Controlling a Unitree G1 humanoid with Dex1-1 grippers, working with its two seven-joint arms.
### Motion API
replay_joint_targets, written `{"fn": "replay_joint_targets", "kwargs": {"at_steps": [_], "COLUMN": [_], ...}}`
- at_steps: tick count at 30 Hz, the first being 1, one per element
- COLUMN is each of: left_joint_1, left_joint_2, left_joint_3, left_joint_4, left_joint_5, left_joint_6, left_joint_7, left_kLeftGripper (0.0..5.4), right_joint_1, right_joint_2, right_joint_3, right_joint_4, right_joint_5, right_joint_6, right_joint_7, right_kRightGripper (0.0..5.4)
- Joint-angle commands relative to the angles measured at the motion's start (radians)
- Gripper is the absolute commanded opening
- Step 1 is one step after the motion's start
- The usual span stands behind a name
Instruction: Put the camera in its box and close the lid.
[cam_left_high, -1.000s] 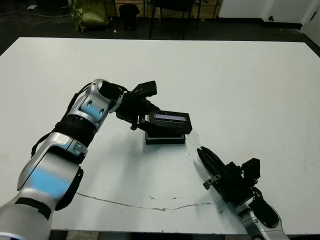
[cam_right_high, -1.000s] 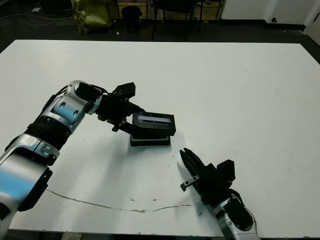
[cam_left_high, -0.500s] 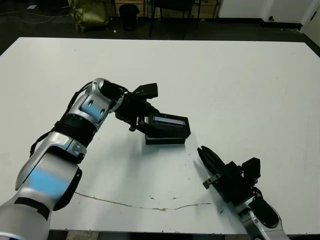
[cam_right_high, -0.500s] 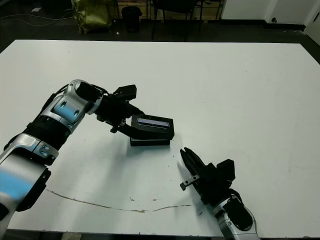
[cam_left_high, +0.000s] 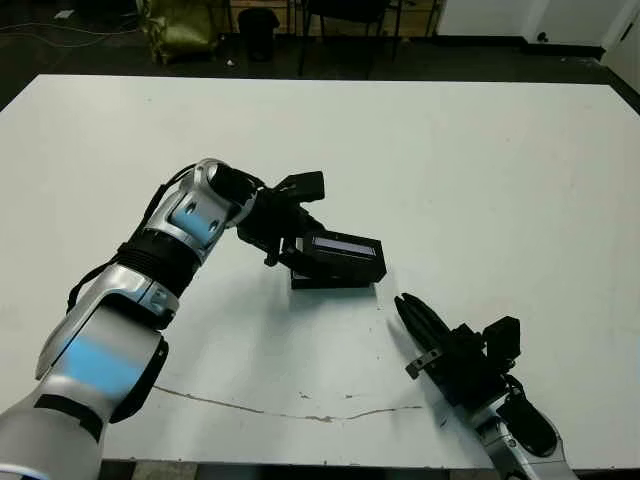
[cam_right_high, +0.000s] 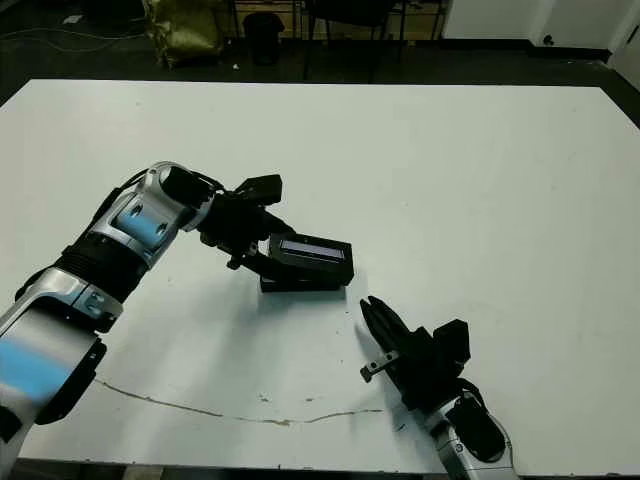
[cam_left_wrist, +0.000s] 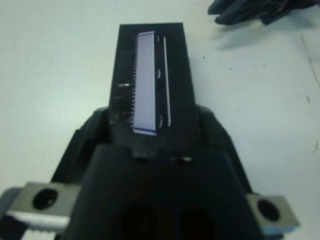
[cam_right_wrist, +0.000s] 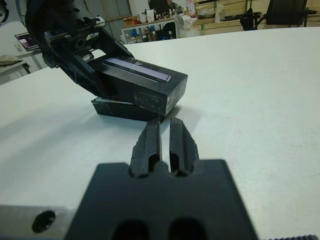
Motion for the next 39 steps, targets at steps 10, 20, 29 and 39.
{"fn": "replay_joint_targets", "kwargs": {"at_steps": [10,20,29,39], "left_joint_1": [0.006,0.0,0.017,0.036], "left_joint_2": [0.029,0.066,0.079,0.085], "left_joint_3": [-0.032,-0.072,-0.101,-0.106], "left_joint_4": [-0.006,-0.029,-0.009,0.038], "left_joint_5": [0.043,0.102,0.135,0.132], "left_joint_6": [0.022,0.011,0.028,0.034], "left_joint_7": [0.003,0.007,0.008,0.006], "left_kLeftGripper": [2.58,2.58,2.57,2.57], "right_joint_1": [0.014,0.023,0.024,0.032], "right_joint_2": [-0.007,-0.009,-0.003,-0.005], "right_joint_3": [-0.005,0.001,0.0,-0.001], "right_joint_4": [-0.001,-0.028,-0.028,-0.052], "right_joint_5": [-0.005,-0.031,-0.018,-0.007], "right_joint_6": [0.016,0.029,0.036,0.071], "right_joint_7": [-0.011,-0.038,-0.038,-0.051], "right_kRightGripper": [0.0,0.0,0.0,0.0]}}
